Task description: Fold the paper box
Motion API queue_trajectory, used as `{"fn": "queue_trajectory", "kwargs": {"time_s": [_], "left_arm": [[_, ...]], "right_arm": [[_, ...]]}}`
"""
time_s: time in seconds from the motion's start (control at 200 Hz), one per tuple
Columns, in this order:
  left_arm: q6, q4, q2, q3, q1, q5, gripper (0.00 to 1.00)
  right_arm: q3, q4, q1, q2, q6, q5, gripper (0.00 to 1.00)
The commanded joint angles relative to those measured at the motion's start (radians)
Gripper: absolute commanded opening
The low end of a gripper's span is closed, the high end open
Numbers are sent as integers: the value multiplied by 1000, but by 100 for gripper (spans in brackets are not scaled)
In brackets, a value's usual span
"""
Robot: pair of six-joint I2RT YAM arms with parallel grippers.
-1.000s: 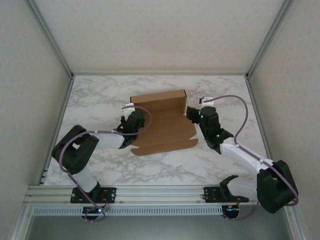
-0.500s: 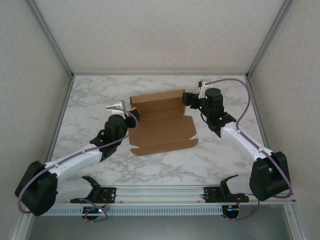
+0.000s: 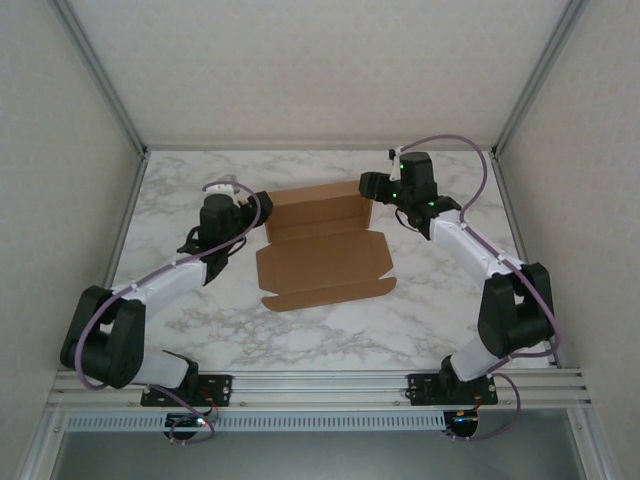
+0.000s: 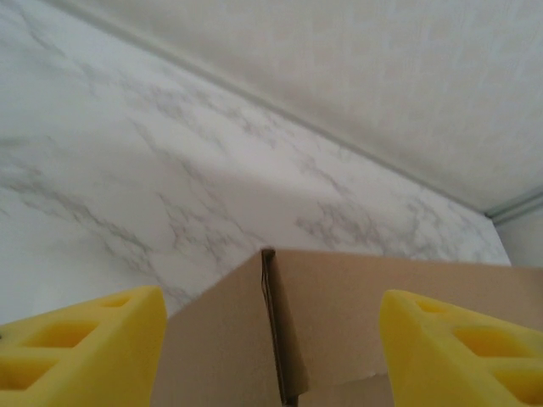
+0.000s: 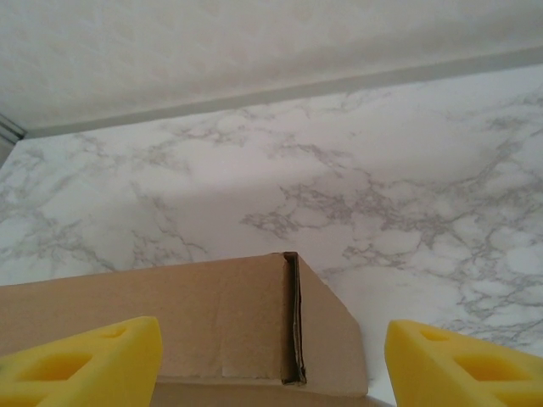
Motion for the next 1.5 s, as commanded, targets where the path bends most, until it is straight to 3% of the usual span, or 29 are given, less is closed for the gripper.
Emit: {"fn": "queue_trajectory", "kwargs": {"time_s": [0.0, 0.511, 0.741, 0.946, 1.187, 1.387, 1.492], "left_arm": [[-36, 74, 36, 28, 13, 67, 66], [-111, 118, 151, -17, 44, 64, 49], [-63, 45, 141, 62, 45, 25, 62], [-55, 21, 250, 188, 54, 85, 62], [-6, -43, 306, 324, 84, 96, 64], [-8, -149, 191, 339, 89, -92, 66], [-26, -166, 110, 297, 92, -133, 66]], "right_arm": [[41, -50, -7, 28, 13, -36, 71], [11, -63, -25, 150, 20, -43, 56], [-1, -108, -25, 85, 30, -72, 58], [-33, -104, -23, 41, 49, -297, 64], [-17, -198, 3, -9, 7, -471, 65], [-84, -245, 7, -156, 9, -205, 70], [-55, -296, 13, -178, -31, -171, 67]]}}
